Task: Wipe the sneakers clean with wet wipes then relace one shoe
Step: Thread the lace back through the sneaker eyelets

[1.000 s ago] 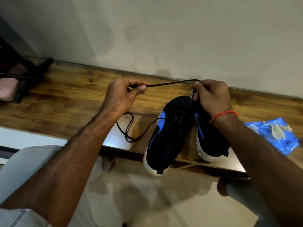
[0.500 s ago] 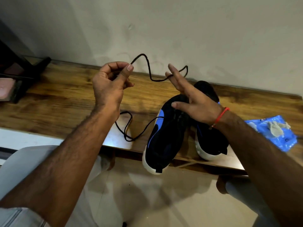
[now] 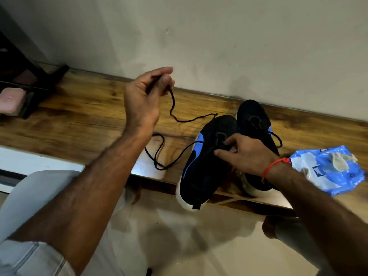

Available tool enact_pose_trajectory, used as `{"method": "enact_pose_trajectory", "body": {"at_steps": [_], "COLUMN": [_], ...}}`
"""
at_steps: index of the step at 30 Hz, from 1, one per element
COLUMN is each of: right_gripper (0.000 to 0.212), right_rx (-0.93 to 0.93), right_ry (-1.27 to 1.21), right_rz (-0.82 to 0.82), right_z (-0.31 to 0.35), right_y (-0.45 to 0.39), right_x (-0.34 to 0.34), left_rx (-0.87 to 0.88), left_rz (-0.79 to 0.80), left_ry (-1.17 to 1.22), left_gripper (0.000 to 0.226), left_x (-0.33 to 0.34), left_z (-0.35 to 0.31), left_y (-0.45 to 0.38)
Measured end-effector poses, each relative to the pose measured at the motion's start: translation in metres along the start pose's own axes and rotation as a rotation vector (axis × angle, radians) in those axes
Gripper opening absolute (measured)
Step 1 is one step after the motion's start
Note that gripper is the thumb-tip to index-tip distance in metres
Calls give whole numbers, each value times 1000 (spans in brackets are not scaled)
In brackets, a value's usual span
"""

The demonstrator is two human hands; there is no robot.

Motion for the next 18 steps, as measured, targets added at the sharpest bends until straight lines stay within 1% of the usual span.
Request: {"method": "enact_pose_trajectory", "body": {"at_steps": [2, 4, 6, 8, 9, 12, 14, 16, 18], "right_gripper": [54, 52, 44, 34, 31, 29, 26, 22, 18], "right_rx": [-32, -72, -125, -174, -191, -202, -190, -179, -160], "right_ry": [1, -22, -17, 12, 22, 20, -8, -37, -73], "right_rz": [-26, -63, -112, -174, -201, -237, -253, -273, -296], "right_z": [3, 8, 14, 19, 21, 20, 17, 15, 13], "right_y": [1, 3, 5, 5, 3, -1, -4, -4, -4], "right_x": [3, 4, 5, 10, 14, 22, 22, 22, 21], "left_rx": [60, 33, -15, 4, 14, 1, -37, -52, -47], "left_rz": [175, 336, 460, 563, 606, 664, 646, 609, 605], "left_ry": [-224, -372, -443, -504, -541, -635, -606, -578, -630], "left_gripper": [30, 36, 27, 15, 14, 19, 20, 14, 7], "left_x": [13, 27, 39, 47, 49, 52, 51, 50, 51], "left_z": [3, 13, 25, 33, 36, 42, 43, 41, 41], "left_y": [9, 23, 38, 49, 54, 61, 63, 65, 66]}}
Point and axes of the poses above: each hand's wrist, its own y-axis away from the middle knuckle, its own x-axis out of the palm, z = x × y, the point moved 4 cm from there along -y, towards the middle knuckle, and after that the axes turned 3 degrees about x, right-handed, at the moved point
